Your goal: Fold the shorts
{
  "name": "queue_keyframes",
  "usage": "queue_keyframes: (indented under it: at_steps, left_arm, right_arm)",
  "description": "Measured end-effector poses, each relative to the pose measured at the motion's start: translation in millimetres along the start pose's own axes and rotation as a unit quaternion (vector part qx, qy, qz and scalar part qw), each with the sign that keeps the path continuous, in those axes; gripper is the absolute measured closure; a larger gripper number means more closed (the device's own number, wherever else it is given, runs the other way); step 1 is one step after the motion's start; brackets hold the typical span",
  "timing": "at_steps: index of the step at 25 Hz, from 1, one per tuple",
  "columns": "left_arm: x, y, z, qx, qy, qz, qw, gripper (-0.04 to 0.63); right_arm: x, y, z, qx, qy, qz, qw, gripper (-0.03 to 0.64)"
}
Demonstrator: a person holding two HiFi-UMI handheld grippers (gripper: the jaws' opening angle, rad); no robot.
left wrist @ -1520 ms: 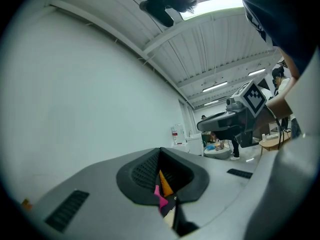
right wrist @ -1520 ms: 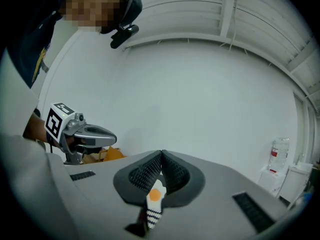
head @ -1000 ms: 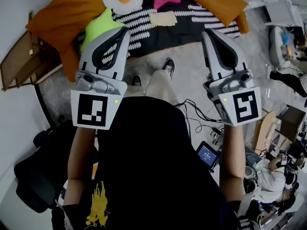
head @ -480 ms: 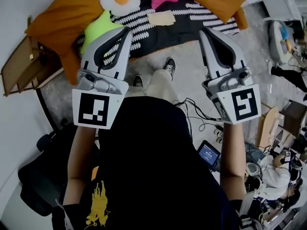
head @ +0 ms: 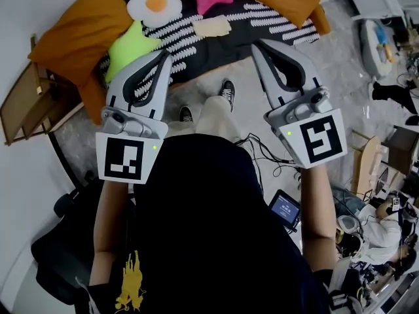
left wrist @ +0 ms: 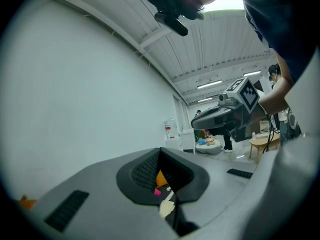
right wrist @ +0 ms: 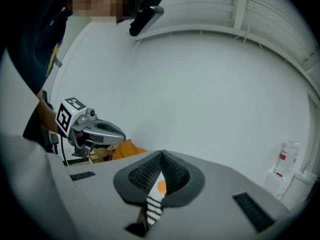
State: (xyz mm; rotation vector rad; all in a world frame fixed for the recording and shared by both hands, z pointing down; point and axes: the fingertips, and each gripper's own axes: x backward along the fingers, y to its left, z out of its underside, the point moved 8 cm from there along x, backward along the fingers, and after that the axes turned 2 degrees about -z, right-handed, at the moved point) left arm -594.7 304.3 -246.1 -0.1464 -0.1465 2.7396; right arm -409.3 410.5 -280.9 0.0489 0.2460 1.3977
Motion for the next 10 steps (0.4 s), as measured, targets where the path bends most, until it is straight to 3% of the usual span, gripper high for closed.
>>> queue_keyframes:
  at_steps: [10]
  left_arm:
    - [-4, 10, 3, -0.004, 0.000, 0.010, 0.9999, 0.581]
  right_arm:
    - [-18, 7, -3, -0.001, 0.002, -0.005, 1.000, 0.601]
